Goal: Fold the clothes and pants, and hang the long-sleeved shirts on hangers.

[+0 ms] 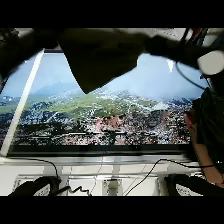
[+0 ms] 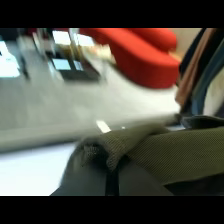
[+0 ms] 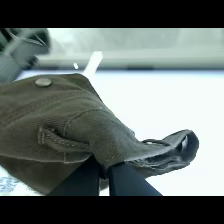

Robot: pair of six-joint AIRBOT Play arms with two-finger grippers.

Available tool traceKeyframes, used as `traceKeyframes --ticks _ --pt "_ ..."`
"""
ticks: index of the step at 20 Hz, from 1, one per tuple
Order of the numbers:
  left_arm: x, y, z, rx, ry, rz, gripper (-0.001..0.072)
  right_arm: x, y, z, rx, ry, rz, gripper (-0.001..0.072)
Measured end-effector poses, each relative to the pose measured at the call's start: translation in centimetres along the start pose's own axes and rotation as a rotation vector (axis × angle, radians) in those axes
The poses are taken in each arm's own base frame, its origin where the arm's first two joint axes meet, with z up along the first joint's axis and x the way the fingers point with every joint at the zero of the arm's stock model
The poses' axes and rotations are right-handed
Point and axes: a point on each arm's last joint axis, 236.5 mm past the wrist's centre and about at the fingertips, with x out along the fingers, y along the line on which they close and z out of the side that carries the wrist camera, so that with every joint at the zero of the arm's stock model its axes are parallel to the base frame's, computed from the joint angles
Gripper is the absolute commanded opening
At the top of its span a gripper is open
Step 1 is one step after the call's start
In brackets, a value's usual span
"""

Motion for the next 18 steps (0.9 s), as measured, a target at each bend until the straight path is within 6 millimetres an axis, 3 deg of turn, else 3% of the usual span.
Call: traceKeyframes --ticks 3,5,9,11,13,14,16,18 --pt "-4.5 -3.1 3.8 0.106 -0.044 -0.026 0.001 -4.8 2.7 1.5 -0.064 0.021 0.043 0.0041" --pt "-7.5 -5.6 4.5 0.164 -0.018 -0.071 0.0011 -8.0 4.5 0.1 -0.088 0.105 0.081 0.0042" --pt "-12.5 -10.4 1.5 0.194 0.155 -0.2 0.0011 -14.6 9.0 -5.1 -0.11 0.345 0.23 0.0041" --pt "-14.1 -11.3 -0.9 0.137 0.267 -0.226 0.0011 -16.7 10.0 -6.7 -0.125 0.414 0.269 0.0041" --pt "-14.2 -10.5 -4.3 0.051 0.389 -0.204 0.0011 -16.8 9.5 -8.6 -0.12 0.484 0.266 0.0041" --pt "-13.7 -9.6 -6.4 0.009 0.444 -0.182 0.0011 -15.8 8.4 -10.0 -0.105 0.531 0.238 0.0041" --pt "-11.6 -6.9 -11.7 -0.091 0.553 -0.122 0.0011 -12.9 6.2 -13.4 -0.053 0.625 0.194 0.0041" --pt "-8.6 -3.8 -17.5 -0.21 0.628 -0.051 0.0011 -8.2 3.5 -17.3 0.025 0.687 0.146 0.0042"
